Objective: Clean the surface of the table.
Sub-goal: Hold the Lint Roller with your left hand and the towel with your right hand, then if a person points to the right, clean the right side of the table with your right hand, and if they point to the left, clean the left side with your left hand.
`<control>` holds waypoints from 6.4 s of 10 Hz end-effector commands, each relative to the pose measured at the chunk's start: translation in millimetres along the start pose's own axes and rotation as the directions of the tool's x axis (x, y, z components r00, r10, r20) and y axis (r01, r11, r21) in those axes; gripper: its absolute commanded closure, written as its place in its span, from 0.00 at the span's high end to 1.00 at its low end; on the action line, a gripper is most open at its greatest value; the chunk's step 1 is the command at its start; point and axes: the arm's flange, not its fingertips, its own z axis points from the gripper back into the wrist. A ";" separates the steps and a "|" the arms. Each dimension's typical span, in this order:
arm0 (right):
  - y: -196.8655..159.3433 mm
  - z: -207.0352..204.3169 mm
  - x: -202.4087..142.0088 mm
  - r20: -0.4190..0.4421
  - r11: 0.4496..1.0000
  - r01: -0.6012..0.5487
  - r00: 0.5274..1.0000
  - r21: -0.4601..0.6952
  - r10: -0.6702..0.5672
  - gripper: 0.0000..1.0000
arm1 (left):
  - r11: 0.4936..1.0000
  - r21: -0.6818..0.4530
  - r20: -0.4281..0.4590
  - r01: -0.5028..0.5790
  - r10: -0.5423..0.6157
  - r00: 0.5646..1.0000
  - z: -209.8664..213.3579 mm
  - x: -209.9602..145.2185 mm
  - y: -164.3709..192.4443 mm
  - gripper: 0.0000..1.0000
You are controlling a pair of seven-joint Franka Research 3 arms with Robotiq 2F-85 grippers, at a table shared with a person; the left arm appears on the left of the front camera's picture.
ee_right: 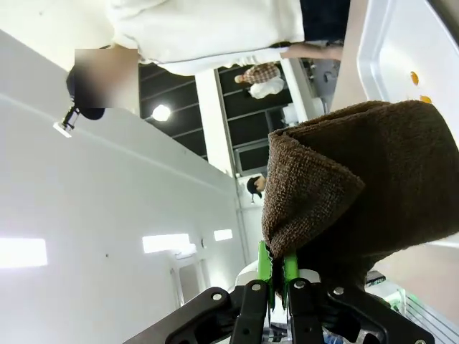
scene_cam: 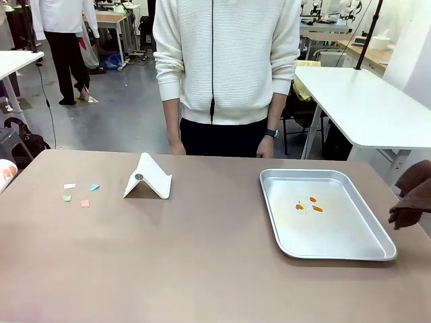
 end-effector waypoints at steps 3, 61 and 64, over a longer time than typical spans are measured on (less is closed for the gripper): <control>-1.0 5.2 -5.6 -0.012 1.000 0.012 1.000 -0.006 -0.012 0.00 | 1.000 -0.013 0.008 0.013 -0.013 1.000 3.0 -6.7 -10.4 0.00; -66.5 -326.7 67.5 -0.387 0.460 -0.418 0.907 -0.783 0.166 0.06 | 1.000 -0.013 0.008 0.013 -0.013 1.000 3.0 -6.7 -10.4 0.00; -74.2 -349.4 45.6 -0.479 0.475 -0.484 0.866 -0.735 0.142 0.06 | 1.000 -0.013 0.008 0.013 -0.013 1.000 3.0 -6.7 -10.4 0.00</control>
